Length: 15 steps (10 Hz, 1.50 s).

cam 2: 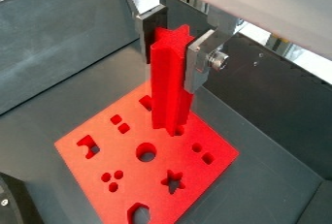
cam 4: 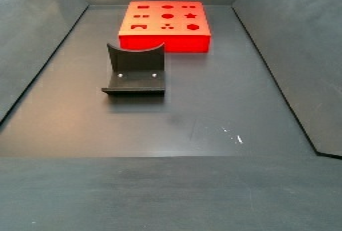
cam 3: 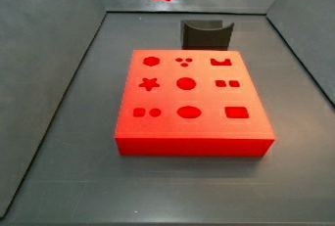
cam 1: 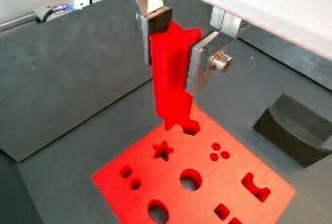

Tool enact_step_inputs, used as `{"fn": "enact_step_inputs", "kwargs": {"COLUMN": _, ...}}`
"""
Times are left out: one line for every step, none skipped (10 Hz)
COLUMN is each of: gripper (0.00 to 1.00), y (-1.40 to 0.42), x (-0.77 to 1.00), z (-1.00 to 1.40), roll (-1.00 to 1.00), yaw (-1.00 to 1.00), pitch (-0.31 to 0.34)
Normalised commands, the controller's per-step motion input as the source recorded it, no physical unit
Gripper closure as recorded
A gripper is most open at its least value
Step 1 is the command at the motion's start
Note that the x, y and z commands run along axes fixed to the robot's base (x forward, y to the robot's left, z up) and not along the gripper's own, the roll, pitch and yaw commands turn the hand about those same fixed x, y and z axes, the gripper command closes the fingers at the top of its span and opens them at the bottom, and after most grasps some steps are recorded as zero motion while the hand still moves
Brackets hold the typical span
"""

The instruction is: Insert the star object.

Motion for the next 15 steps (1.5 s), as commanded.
{"fn": "enact_step_inputs", "kwargs": {"gripper": 1.0, "y": 0.0, "x": 0.05, "z": -0.33, "roll": -0.06, "yaw": -0.38, "pitch": -0.124}}
{"fn": "enact_step_inputs", "kwargs": {"gripper": 1.0, "y": 0.05, "x": 0.1, "z": -0.55, "roll": -0.12, "yaw": -0.88, "pitch": -0.174}}
{"fn": "enact_step_inputs", "kwargs": {"gripper": 1.0, "y": 0.04, "x": 0.13, "z": -0.56, "roll": -0.12, "yaw": -0.86, "pitch": -0.199}}
{"fn": "enact_step_inputs", "kwargs": {"gripper": 1.0, "y": 0.0, "x": 0.0, "z": -0.45, "roll": -0.15, "yaw": -0.89, "pitch": -0.279}}
{"fn": "enact_step_inputs", "kwargs": {"gripper": 1.0, "y": 0.0, "x": 0.0, "z": -0.26, "roll": -0.18, "yaw": -0.82, "pitch": -0.374}}
{"fn": "enact_step_inputs", "kwargs": {"gripper": 1.0, "y": -0.08, "x": -0.01, "z": -0.43, "roll": 0.03, "yaw": -0.7, "pitch": -0.321}}
{"fn": "enact_step_inputs", "kwargs": {"gripper": 1.0, "y": -0.05, "x": -0.06, "z": -0.51, "roll": 0.23, "yaw": -0.69, "pitch": -0.189}}
{"fn": "enact_step_inputs", "kwargs": {"gripper": 1.0, "y": 0.03, "x": -0.04, "z": -0.63, "roll": 0.27, "yaw": -0.69, "pitch": 0.0}}
{"fn": "enact_step_inputs", "kwargs": {"gripper": 1.0, "y": 0.09, "x": 0.0, "z": -0.45, "roll": 0.15, "yaw": -0.74, "pitch": 0.237}}
{"fn": "enact_step_inputs", "kwargs": {"gripper": 1.0, "y": 0.06, "x": 0.0, "z": -0.35, "roll": 0.14, "yaw": -0.74, "pitch": 0.297}}
{"fn": "enact_step_inputs", "kwargs": {"gripper": 1.0, "y": 0.0, "x": 0.0, "z": -0.26, "roll": 0.09, "yaw": -0.69, "pitch": 0.379}}
{"fn": "enact_step_inputs", "kwargs": {"gripper": 1.0, "y": 0.0, "x": 0.0, "z": -0.31, "roll": 0.0, "yaw": -0.69, "pitch": 0.406}}
{"fn": "enact_step_inputs", "kwargs": {"gripper": 1.0, "y": 0.01, "x": 0.0, "z": -0.31, "roll": 0.0, "yaw": -0.57, "pitch": 0.424}}
{"fn": "enact_step_inputs", "kwargs": {"gripper": 1.0, "y": 0.07, "x": -0.1, "z": -0.36, "roll": 0.0, "yaw": -0.3, "pitch": 0.33}}
{"fn": "enact_step_inputs", "kwargs": {"gripper": 1.0, "y": 0.0, "x": 0.0, "z": -0.17, "roll": 0.0, "yaw": -0.07, "pitch": 0.131}}
